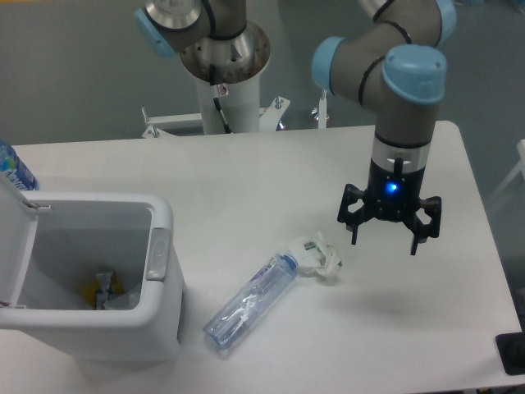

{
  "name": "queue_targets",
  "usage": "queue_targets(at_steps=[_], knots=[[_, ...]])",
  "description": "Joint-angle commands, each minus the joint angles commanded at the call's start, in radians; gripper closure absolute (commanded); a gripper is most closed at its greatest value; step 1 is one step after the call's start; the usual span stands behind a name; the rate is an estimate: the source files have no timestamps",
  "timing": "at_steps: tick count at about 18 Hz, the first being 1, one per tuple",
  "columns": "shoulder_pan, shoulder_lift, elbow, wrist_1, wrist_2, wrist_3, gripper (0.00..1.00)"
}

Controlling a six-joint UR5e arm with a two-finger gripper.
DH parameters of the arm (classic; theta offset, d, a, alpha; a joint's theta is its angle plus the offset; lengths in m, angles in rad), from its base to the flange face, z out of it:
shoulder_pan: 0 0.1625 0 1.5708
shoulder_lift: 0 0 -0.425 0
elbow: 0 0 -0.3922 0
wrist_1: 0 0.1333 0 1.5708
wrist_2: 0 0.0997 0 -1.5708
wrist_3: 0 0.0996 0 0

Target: Open the trash can

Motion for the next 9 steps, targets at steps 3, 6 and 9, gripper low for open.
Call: queue_targets(at_steps=[3, 6, 9], knots=[[0.000, 0.000, -0.011, 0.000, 0.037, 0.066, 0.00], [0.000, 0.000, -0.020, 0.000, 0.062, 0.072, 0.00], [0.000, 0.002, -0.029, 0.003, 0.071, 0.072, 0.00]])
